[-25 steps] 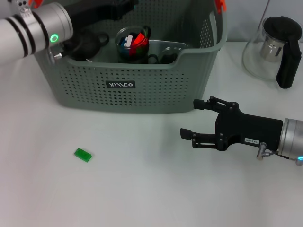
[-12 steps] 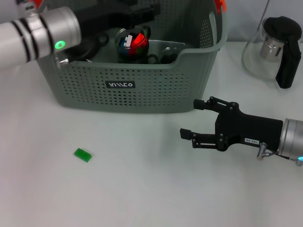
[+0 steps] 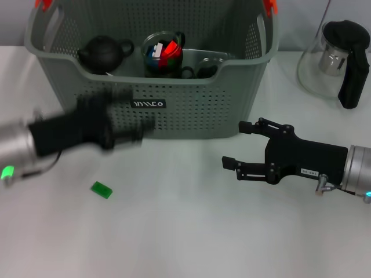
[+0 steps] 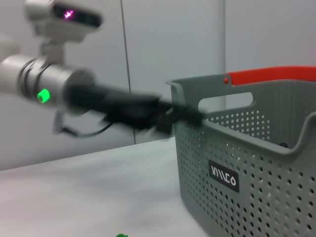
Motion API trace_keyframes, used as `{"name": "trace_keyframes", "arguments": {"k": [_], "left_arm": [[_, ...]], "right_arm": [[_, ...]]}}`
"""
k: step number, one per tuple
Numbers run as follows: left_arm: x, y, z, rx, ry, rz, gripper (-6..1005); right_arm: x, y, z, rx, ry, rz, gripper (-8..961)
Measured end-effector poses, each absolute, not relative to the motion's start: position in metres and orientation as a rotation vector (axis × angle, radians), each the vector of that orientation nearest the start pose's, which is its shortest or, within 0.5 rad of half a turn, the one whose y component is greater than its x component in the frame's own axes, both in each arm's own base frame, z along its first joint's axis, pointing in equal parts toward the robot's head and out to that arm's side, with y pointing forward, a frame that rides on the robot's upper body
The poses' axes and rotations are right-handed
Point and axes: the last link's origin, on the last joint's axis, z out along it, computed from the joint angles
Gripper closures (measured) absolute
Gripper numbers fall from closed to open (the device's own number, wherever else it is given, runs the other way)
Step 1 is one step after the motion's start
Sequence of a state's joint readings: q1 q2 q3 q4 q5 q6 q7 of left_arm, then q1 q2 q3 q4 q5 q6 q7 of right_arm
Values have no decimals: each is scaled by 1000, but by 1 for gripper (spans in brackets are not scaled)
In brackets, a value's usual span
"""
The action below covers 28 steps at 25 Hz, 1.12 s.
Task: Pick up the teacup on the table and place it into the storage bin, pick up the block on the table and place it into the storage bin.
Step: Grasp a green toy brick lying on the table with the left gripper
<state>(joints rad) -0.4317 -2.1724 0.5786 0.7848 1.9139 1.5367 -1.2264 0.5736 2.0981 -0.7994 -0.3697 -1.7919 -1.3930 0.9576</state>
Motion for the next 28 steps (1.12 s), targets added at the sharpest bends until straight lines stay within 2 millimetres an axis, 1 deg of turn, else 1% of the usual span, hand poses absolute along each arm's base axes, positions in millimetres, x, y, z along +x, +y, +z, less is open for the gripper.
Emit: {"name": "trace_keyframes", "arguments": {"k": [2, 4, 6, 10, 11, 12, 16, 19, 25, 28], "left_arm": [[-284, 304, 3, -2532, -413, -702, 171], [-295, 294, -2, -2549, -414, -653, 172], [-304, 288, -5, -2549, -468, -629, 172], [-318, 281, -2, -2513, -537, -611, 173], [-324, 279, -1, -2500, -558, -578, 173], [-324, 279, -1, -2500, -558, -578, 173], [-338, 275, -4, -2519, -590, -459, 172], [-345, 274, -8, -2520, -595, -398, 173], [-350, 274, -13, -2515, -532, -343, 175], [-352, 274, -17, -2514, -537, -333, 176]], "right_arm": [[255, 327, -56, -2672, 352, 767, 11], [255, 326, -55, -2669, 355, 771, 11], [255, 326, -55, -2669, 356, 773, 11], [256, 325, -55, -2669, 362, 774, 12], [256, 325, -55, -2669, 365, 774, 12], [256, 325, -56, -2668, 367, 773, 12], [257, 324, -56, -2668, 372, 772, 12], [257, 324, -56, -2667, 374, 769, 11], [259, 323, -56, -2666, 380, 768, 11], [260, 322, -56, -2664, 385, 766, 11]]}}
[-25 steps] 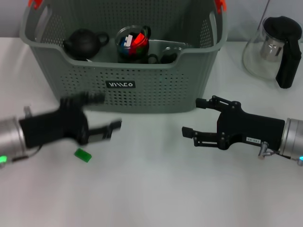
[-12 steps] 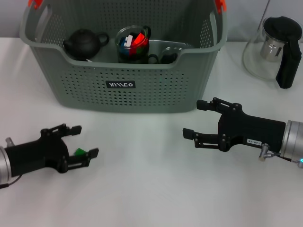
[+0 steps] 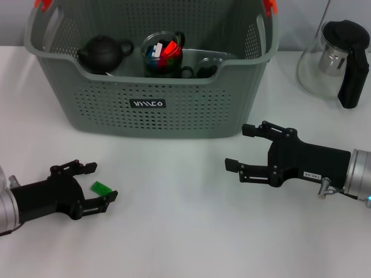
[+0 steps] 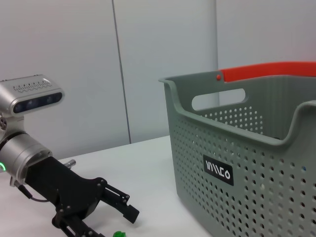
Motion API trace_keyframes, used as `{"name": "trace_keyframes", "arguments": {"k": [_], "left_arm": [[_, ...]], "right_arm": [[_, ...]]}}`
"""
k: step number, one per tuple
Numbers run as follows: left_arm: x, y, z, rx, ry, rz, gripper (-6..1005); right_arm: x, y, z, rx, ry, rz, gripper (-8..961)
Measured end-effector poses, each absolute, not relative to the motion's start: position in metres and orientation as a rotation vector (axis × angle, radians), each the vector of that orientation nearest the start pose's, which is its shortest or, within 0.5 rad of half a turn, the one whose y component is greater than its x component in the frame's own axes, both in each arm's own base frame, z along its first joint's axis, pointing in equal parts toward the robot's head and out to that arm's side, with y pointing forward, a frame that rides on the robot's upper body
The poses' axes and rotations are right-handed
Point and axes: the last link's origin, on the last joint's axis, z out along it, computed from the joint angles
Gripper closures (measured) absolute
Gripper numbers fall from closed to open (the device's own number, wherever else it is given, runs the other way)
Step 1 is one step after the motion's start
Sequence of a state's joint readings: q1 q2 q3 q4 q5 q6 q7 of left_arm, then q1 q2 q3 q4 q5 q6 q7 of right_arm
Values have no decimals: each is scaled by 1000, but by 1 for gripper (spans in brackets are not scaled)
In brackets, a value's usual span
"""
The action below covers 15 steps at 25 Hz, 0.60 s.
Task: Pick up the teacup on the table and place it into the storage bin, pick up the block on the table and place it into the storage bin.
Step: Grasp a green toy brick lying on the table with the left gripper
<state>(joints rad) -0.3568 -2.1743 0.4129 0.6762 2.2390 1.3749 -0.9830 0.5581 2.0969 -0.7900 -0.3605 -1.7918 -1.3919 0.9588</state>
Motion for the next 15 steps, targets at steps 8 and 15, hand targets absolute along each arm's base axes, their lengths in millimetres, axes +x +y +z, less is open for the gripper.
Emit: {"name": "trace_keyframes", "arguments": {"k": [8, 15], "left_arm": [[-356, 274, -18, -2506, -520, -299, 179], [-359, 272, -21, -2511, -500, -271, 273]], "right_arm": [[261, 321, -57, -2663, 392, 767, 12], [263, 319, -57, -2662, 400, 768, 12]]}}
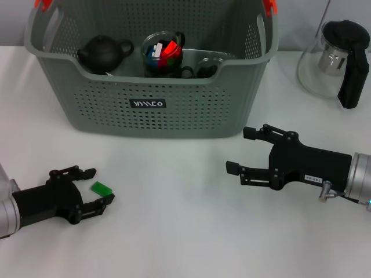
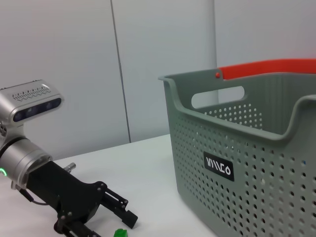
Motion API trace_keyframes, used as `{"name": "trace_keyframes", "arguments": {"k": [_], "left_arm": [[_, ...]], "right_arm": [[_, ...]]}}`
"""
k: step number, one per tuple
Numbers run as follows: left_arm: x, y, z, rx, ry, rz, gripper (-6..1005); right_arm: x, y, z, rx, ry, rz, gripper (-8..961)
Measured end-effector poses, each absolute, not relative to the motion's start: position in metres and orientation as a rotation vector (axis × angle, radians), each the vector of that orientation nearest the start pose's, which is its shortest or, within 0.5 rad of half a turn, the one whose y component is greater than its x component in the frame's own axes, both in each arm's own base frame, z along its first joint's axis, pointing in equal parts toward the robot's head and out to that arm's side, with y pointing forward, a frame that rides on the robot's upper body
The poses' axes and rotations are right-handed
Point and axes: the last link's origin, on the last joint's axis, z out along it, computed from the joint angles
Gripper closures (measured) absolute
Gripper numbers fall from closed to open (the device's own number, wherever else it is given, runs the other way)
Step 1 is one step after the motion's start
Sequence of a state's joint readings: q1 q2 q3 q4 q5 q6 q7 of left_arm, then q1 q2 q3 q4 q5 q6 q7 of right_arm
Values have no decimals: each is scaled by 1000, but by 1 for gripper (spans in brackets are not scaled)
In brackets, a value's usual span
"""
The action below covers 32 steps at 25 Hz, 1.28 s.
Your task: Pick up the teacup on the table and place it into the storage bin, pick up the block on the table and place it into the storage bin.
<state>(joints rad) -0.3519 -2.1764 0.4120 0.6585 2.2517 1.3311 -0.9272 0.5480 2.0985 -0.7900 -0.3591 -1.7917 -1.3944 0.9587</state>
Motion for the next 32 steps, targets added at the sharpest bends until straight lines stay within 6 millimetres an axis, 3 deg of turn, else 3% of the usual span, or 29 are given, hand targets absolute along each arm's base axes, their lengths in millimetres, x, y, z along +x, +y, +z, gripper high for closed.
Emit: {"name": "trace_keyframes", "arguments": {"k": [13, 21, 27, 32], "left_arm": [[-357, 263, -18, -2520, -372, -300, 532], [-348, 263, -7, -2483, -359, -422, 568], [-302, 269, 37, -2343, -242, -876, 587], [-244, 317, 59, -2276, -231, -1184, 588]], "right_arm": [[265, 317, -57, -2661, 408, 771, 12], [265, 316, -57, -2661, 409, 771, 11], [265, 316, -57, -2661, 408, 772, 11], [264, 317, -57, -2664, 405, 773, 11]]}}
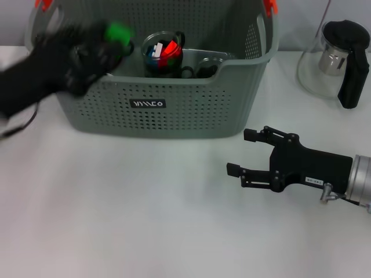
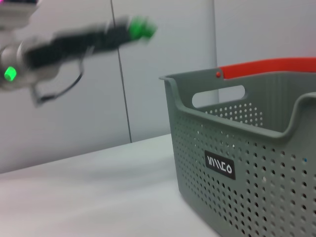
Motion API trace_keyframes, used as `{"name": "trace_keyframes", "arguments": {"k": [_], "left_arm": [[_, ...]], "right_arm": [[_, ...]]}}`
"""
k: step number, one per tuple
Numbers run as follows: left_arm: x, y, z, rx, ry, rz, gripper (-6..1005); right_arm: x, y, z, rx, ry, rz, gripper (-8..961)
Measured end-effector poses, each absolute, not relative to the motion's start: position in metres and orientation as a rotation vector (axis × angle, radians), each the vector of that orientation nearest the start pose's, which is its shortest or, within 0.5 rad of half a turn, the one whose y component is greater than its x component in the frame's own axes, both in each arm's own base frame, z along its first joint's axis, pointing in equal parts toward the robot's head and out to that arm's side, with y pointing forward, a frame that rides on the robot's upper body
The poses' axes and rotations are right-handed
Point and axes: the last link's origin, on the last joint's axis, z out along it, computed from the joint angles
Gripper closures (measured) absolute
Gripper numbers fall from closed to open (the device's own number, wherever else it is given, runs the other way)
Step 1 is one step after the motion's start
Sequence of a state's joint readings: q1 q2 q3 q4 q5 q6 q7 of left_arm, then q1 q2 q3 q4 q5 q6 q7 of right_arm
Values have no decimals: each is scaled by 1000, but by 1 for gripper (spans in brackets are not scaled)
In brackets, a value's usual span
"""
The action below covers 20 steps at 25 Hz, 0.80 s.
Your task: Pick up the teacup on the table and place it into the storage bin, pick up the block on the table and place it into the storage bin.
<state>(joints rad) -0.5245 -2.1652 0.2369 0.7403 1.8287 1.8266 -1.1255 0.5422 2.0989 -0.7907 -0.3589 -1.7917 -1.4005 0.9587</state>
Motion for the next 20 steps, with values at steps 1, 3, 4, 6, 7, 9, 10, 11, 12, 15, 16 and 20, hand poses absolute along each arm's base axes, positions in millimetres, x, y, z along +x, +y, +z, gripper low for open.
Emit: {"name": "trace_keyframes", "arguments": {"k": [1, 3, 4, 6, 7, 9, 10, 11, 12, 15, 16, 20], "left_arm": [[-231, 330, 58, -2291, -226, -1200, 589], [-202, 364, 52, -2337, -210, -1160, 589], [-194, 376, 48, -2352, -217, -1107, 589], [-182, 396, 40, -2373, -230, -1013, 590], [-178, 410, 35, -2376, -258, -925, 590], [-176, 426, 28, -2371, -291, -801, 591], [-176, 433, 25, -2356, -302, -738, 591], [-176, 436, 23, -2346, -303, -708, 591], [-177, 438, 22, -2330, -308, -687, 592], [-178, 443, 19, -2287, -318, -642, 592], [-179, 444, 19, -2279, -328, -633, 593], [-180, 447, 16, -2267, -412, -627, 561]], "right_arm": [[263, 317, -57, -2665, 404, 774, 11], [262, 317, -58, -2667, 400, 775, 11], [262, 318, -58, -2668, 398, 775, 11], [261, 318, -58, -2669, 396, 779, 11], [261, 318, -58, -2670, 395, 781, 12], [260, 318, -58, -2671, 393, 784, 12], [260, 318, -58, -2671, 393, 785, 12], [260, 318, -58, -2671, 393, 786, 12], [260, 318, -58, -2671, 392, 785, 12], [259, 319, -58, -2671, 389, 784, 12], [259, 319, -58, -2671, 388, 784, 12], [258, 321, -56, -2663, 384, 792, 12]]}}
